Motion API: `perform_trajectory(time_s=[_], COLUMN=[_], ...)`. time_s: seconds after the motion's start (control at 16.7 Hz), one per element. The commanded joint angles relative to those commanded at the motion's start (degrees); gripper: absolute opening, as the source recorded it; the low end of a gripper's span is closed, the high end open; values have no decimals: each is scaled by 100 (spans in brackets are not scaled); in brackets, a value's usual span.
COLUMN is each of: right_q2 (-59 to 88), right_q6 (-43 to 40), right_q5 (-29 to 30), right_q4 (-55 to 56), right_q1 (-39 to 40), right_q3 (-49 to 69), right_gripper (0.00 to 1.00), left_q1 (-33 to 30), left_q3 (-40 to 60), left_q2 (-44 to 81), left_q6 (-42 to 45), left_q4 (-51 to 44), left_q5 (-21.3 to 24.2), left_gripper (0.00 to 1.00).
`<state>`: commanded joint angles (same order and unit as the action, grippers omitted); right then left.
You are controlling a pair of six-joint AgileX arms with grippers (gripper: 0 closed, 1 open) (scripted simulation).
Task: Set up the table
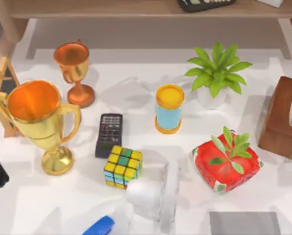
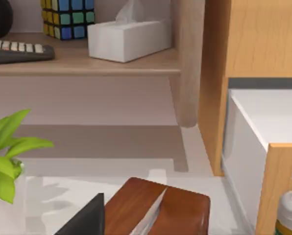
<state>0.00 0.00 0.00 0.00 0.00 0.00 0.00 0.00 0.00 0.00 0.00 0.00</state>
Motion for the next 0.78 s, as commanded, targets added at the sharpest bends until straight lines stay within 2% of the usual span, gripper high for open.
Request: perform_trajectory(time_s=[0.36,0.54,0.78], right_q2=[563,1621,3721], right_q6=[-101,-273,-603], right_q5=[-25,-53,-86], right_q4=[-375,-1002,-2137], right_q1=[-84,-245,-563], right_q3=[564,1623,3679], right_gripper=[100,100,100], left_q1=[0,0,0], left_q3=[0,0,0], left_q2=[0,0,0], left_q6=[0,0,0], left_q4=[0,0,0], left_q5=[0,0,0], left_gripper=[100,100,100])
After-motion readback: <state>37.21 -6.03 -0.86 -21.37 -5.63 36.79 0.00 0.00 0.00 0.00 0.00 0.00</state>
